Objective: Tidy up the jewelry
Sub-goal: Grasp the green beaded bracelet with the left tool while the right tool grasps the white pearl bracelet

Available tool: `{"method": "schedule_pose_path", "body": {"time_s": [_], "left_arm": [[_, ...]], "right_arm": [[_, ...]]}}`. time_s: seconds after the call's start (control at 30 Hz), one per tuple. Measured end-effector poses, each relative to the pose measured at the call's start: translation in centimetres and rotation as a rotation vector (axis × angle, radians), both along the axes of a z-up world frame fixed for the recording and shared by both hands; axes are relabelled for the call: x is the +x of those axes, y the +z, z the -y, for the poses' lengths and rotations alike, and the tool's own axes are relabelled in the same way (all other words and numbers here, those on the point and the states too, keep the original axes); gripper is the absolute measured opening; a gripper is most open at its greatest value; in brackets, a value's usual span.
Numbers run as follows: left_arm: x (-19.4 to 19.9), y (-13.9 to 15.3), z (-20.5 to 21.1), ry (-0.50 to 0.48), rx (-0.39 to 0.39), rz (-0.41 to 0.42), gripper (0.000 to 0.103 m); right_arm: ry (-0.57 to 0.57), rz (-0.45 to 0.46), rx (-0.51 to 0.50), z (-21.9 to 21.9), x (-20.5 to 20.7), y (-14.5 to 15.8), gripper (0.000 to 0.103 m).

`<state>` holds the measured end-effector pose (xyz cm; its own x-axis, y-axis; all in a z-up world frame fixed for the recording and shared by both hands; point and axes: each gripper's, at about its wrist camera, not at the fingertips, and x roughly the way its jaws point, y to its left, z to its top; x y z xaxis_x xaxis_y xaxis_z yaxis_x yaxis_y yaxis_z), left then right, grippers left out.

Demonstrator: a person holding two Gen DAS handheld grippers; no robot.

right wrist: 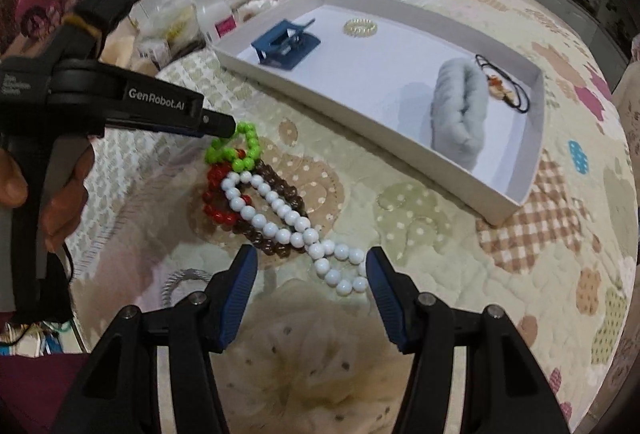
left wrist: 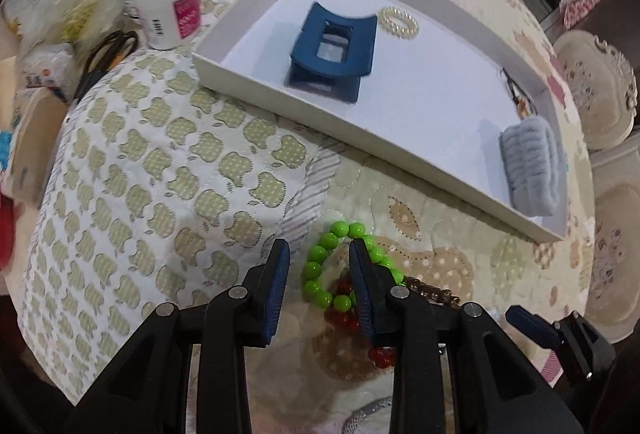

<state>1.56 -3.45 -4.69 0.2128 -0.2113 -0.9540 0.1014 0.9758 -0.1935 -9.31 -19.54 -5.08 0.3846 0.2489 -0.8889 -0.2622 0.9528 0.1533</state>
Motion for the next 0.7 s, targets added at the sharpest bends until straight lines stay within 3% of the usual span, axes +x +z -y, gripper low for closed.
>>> {"method": "schedule_pose_path", "body": {"time_s": [0.03,0.17,0.23,0.43,0.7], "left_arm": [[0.0,-0.1,0.0,-0.001,-0.002,0.003,0.035],[0.2,0.0,0.4,-0.014,-0.004,0.025,0.034],[0.2,-0.1,0.6,-0.030,-0.009,0.029,0.014],[0.0,0.9,0.6,-0.029,-0.048,0.052,0.014],[-0.9,6.0,-1.0,-0.026,-0.105,0.140,0.014]], "right_arm": [[-0.001,-0.003,0.005,0.2,0.1,-0.2,0.058],[-0.004,0.000,0.012,0.8,0.6,-0.8,0.021],[-0.005,0.004,0.013,1.1,0.6,-0.9,0.013],[-0.028,0.054,0.076,2.1,-0.3,1.1,0.009],[-0.054,0.168,0.182,3.6,-1.5,7.1,0.009]]}}
